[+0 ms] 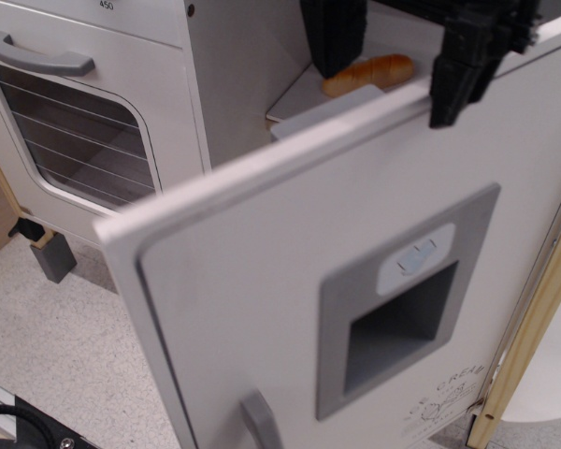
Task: Close fridge
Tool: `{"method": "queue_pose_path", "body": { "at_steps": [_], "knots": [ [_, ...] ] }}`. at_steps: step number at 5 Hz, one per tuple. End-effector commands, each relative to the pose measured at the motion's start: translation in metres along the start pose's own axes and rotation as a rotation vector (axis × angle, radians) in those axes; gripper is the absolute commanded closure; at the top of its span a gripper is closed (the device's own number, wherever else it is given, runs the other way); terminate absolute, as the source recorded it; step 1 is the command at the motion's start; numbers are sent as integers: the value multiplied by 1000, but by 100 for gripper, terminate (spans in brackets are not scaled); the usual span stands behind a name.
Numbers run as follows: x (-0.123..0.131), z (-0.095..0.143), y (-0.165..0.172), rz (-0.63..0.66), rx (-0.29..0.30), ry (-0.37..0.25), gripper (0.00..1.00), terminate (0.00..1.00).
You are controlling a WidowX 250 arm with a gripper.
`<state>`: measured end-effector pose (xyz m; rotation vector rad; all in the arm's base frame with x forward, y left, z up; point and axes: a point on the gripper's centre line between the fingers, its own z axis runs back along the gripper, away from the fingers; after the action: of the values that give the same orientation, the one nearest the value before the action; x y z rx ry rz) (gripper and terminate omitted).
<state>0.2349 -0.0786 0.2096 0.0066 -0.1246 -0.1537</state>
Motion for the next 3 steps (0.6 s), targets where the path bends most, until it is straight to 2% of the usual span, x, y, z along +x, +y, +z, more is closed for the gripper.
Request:
{"method": "queue_pose_path", "body": {
  "at_steps": [1,2,3],
  "knots": [
    [24,9,33,97,47,-45,0,0],
    [32,14,44,135,59,-57,0,0],
    [25,21,44,142,88,-82,0,0]
  ]
}}
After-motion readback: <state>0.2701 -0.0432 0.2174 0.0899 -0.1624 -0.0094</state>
